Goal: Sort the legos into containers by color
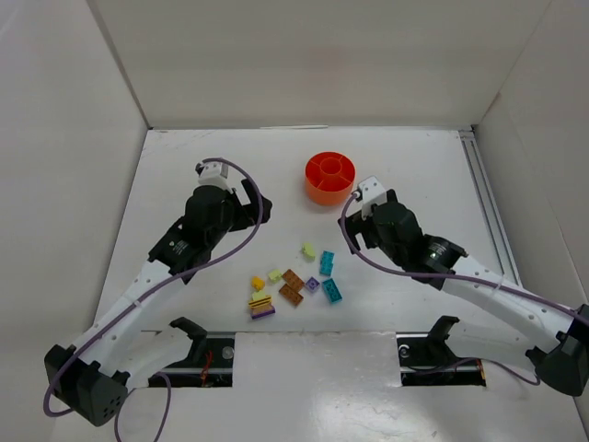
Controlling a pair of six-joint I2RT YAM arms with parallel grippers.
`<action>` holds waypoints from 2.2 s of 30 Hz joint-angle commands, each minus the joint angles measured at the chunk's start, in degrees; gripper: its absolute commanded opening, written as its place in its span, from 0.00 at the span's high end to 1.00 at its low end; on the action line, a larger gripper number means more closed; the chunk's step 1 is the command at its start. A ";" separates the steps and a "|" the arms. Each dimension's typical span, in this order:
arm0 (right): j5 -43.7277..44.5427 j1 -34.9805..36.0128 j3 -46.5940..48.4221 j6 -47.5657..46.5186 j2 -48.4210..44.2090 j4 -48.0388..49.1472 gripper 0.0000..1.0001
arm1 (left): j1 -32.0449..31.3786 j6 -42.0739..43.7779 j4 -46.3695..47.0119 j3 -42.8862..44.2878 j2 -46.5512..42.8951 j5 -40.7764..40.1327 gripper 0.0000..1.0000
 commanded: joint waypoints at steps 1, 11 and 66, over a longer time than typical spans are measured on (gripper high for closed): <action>1.36 1.03 3.69 2.62 0.69 -0.53 0.00 | -0.24 -0.55 0.12 2.08 -3.33 -1.32 0.00; 13.04 -1.08 10.28 19.76 6.84 -14.76 0.00 | -0.24 -1.78 -1.90 0.24 -5.00 -0.27 0.00; 6.55 4.99 5.82 28.95 31.74 19.87 0.77 | -0.24 -6.87 -8.93 -4.78 -11.16 1.75 0.00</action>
